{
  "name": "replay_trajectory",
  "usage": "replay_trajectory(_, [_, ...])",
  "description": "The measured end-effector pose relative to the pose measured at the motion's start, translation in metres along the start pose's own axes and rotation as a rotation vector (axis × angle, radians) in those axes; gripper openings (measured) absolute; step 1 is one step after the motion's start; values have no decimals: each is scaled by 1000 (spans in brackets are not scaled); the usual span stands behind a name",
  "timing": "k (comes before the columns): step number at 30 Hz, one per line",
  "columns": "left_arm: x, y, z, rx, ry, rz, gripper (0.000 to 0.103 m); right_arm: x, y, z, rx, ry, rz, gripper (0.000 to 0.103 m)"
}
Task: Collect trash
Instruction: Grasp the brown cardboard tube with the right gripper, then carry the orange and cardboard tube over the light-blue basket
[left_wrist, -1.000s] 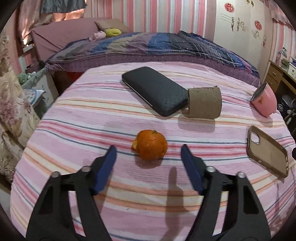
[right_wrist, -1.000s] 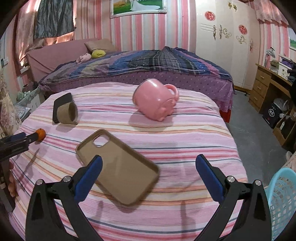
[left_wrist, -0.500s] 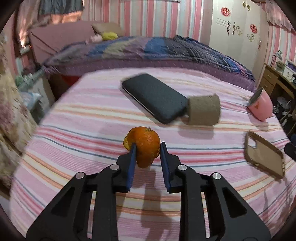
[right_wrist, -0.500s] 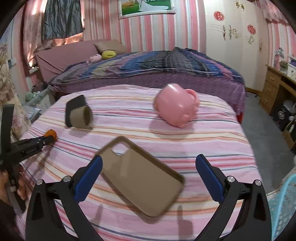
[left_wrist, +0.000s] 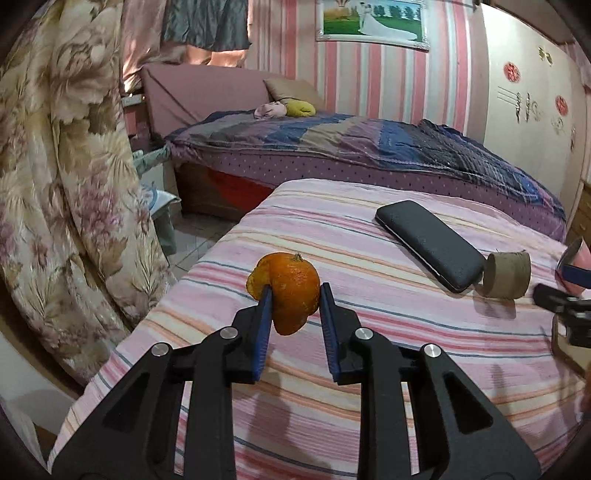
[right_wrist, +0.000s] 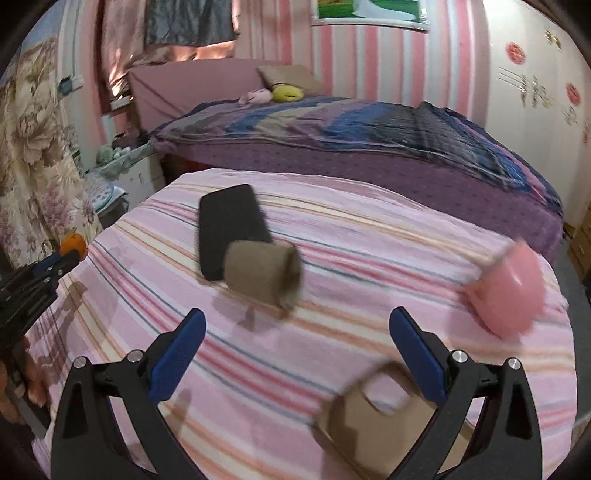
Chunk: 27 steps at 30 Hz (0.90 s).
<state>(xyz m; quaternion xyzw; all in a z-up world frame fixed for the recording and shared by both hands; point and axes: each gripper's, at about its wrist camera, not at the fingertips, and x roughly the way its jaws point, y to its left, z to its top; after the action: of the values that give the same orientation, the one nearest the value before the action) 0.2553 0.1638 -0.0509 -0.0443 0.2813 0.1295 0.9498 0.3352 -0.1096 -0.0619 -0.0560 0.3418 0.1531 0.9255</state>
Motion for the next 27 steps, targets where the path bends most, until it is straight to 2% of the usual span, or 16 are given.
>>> replay_trajectory(4, [2,7,-2,-25,11,-18,24,29,14,11,-18,37,9,95])
replay_trajectory(8, [4,11,-4,-44,23,-33,24,53,26,16,-4,96,32,74])
replay_trajectory(10, [5,14,-4,-53,24,-39,24,52,29,17,-8,84,40,61])
replay_trajectory(13, [5,15,-5,-61,24,-42,24,39,30,16,-21,50,38,53])
replay_trajectory(17, [6,15,-4,-62,31,-42,24,11,27,12,-22,-13,25,52])
replay_trajectory(18, [7,15,-4,-60,32,-43,24,-11,23,6,-14,-36,18,52])
replay_trajectory(20, [7,13,-4,-51,36,-52,24,-16,20,2,-14,-41,15,52])
replay_trajectory(21, [7,13,-3,-48,35,-54,24,-38,14,-7,-19,-44,-6,52])
replay_trajectory(23, [0,10,-4,-47,29,-52,24,-56,6,-13,-31,-42,-35,52])
replay_trajectory(27, [-28,-6,-12,-34,27,-123,24,-84,-6,-24,-28,-37,-80,52])
